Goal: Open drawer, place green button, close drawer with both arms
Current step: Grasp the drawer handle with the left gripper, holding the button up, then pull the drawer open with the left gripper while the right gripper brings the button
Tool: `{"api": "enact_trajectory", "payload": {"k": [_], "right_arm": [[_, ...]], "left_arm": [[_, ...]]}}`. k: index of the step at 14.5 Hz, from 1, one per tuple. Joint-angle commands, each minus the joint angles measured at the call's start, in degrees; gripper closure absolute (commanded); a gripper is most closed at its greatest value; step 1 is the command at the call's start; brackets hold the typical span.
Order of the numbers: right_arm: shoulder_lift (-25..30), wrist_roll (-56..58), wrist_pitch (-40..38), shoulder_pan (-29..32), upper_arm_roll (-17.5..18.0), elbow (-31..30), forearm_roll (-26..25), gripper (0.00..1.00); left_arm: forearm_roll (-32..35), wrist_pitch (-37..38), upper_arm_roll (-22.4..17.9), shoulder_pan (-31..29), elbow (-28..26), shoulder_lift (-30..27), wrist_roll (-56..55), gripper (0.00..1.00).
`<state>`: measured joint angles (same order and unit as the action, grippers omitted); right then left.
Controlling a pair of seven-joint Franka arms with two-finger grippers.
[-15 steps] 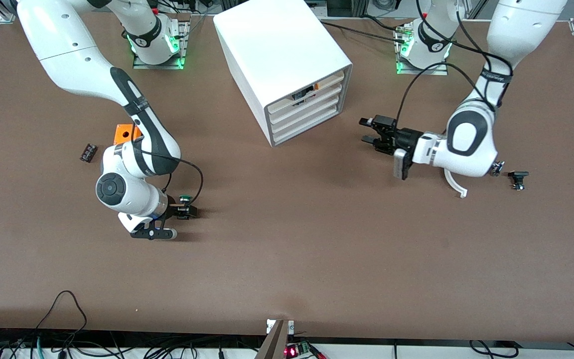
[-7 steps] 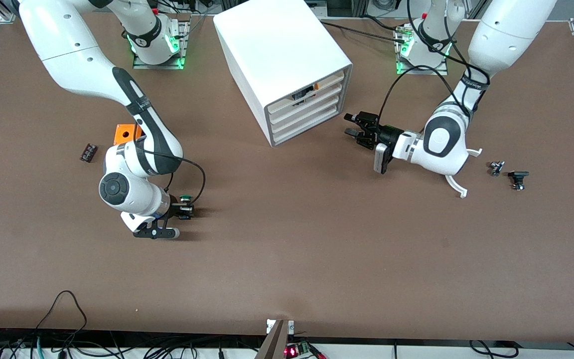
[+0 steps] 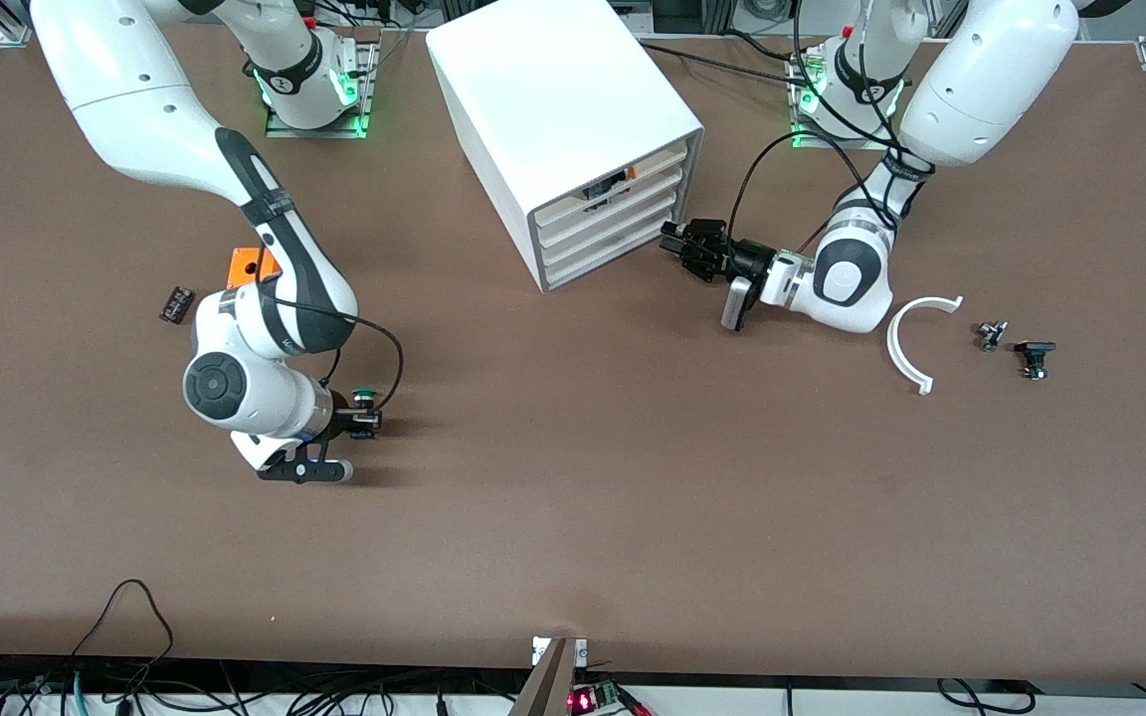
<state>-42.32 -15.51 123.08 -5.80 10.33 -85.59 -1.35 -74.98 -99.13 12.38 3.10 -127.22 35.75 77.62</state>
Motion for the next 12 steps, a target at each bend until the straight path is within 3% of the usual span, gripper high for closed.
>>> {"api": "enact_trajectory", "payload": {"k": [1,9,12], "right_arm": [[0.14,-0.49,-6.70,-0.26,-0.04,4.72,-0.41,1.00],[0.14,-10.05,-22.96,-4.91,-0.04,18.43,-0.41,1.00],[0.22,-17.78,-24.65,-7.90,-0.04,21.95,-0.41,1.00]], "left_arm": [[-3.68,-1.06,0.28,1.82,-1.71,0.28,1.92,0.60],[-7.54,-2.03,0.37,4.89,-3.47,0.99,1.92,0.63],[-9.39,-2.03,0.45,6.22,-4.00,0.99,2.01,0.64]]}}
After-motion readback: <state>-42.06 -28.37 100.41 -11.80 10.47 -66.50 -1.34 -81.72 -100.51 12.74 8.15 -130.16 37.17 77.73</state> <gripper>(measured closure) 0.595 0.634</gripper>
